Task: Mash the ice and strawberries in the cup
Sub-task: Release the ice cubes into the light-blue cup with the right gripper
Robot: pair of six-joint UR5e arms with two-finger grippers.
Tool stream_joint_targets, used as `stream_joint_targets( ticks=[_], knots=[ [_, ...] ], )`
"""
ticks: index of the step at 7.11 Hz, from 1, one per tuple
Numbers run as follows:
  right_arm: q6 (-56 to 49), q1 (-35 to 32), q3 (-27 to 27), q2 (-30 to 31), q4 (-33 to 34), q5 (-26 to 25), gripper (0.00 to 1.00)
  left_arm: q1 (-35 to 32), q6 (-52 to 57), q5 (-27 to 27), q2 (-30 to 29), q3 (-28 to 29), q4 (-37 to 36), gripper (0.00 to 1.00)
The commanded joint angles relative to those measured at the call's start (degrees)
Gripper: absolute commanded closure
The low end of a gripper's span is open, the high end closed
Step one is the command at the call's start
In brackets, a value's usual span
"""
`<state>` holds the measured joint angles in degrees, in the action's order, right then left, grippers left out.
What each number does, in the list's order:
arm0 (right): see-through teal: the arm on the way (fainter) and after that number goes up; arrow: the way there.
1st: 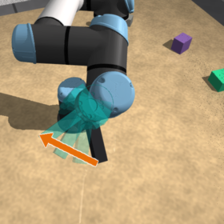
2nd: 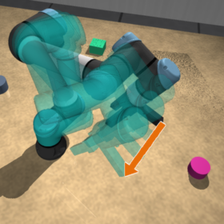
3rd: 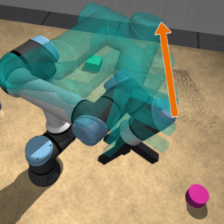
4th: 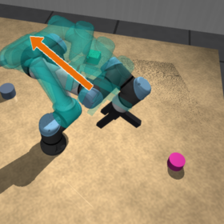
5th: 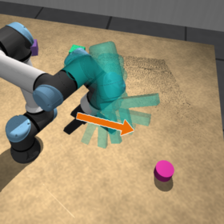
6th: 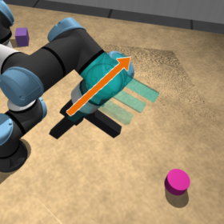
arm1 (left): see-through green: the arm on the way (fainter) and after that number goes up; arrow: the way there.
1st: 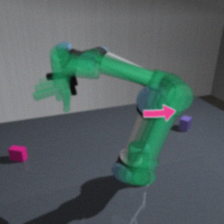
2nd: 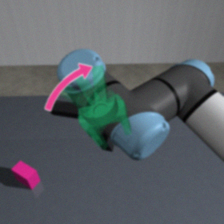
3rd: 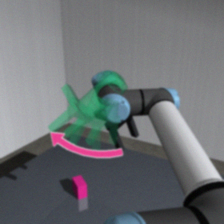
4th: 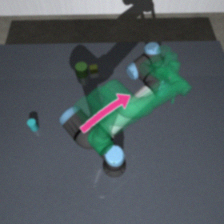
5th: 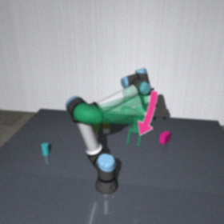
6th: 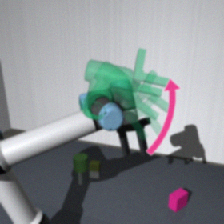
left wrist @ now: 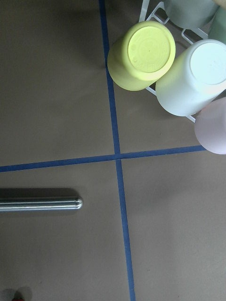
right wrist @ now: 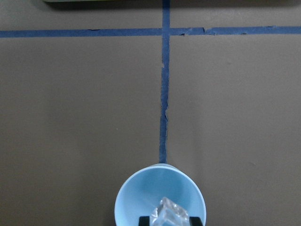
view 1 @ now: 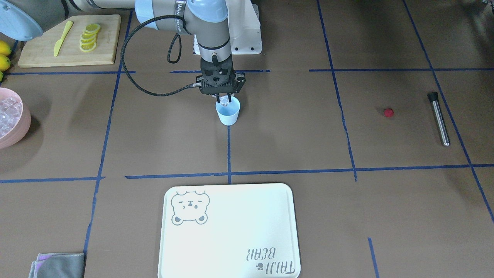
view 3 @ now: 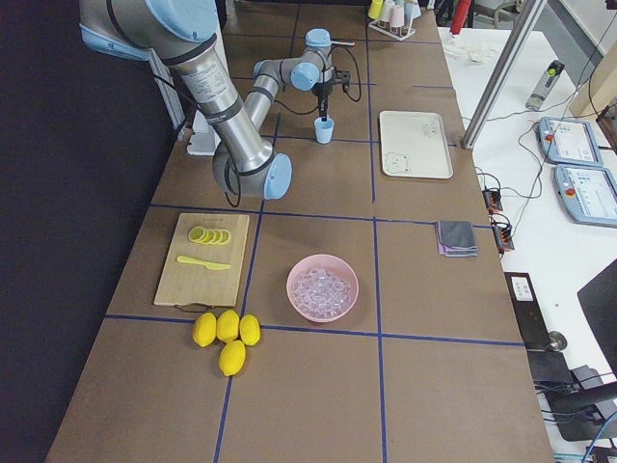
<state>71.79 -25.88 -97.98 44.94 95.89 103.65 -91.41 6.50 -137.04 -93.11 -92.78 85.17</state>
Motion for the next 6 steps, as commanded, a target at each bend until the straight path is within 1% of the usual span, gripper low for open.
stream_joint_targets(
  ticks=[1, 2, 3, 4, 5, 6],
  knots=[
    [0.02, 0.48, 0.15, -0.11, 0.0, -0.02, 0.96, 0.0, 0.0, 0.01, -0.05, 0.05, 0.0, 0.0],
    [0.02, 0.39, 0.15, -0.11, -0.09, 0.06, 0.92, 0.0, 0.0, 0.01, -0.05, 0.05, 0.0, 0.0],
    [0.02, 0.39, 0.15, -0.2, -0.35, 0.07, 0.81, 0.0, 0.0, 0.01, -0.05, 0.05, 0.0, 0.0],
    [0.02, 0.39, 0.07, -0.2, -0.35, -0.02, 0.75, 0.0, 0.0, 0.01, -0.05, 0.05, 0.0, 0.0],
    [0.02, 0.3, 0.07, -0.2, -0.44, -0.02, 0.59, 0.0, 0.0, 0.01, -0.05, -0.03, 0.0, 0.0],
    [0.02, 0.3, 0.07, -0.2, -0.44, -0.28, 0.41, 0.09, 0.0, 0.01, -0.14, -0.12, 0.0, 0.0]
  ],
)
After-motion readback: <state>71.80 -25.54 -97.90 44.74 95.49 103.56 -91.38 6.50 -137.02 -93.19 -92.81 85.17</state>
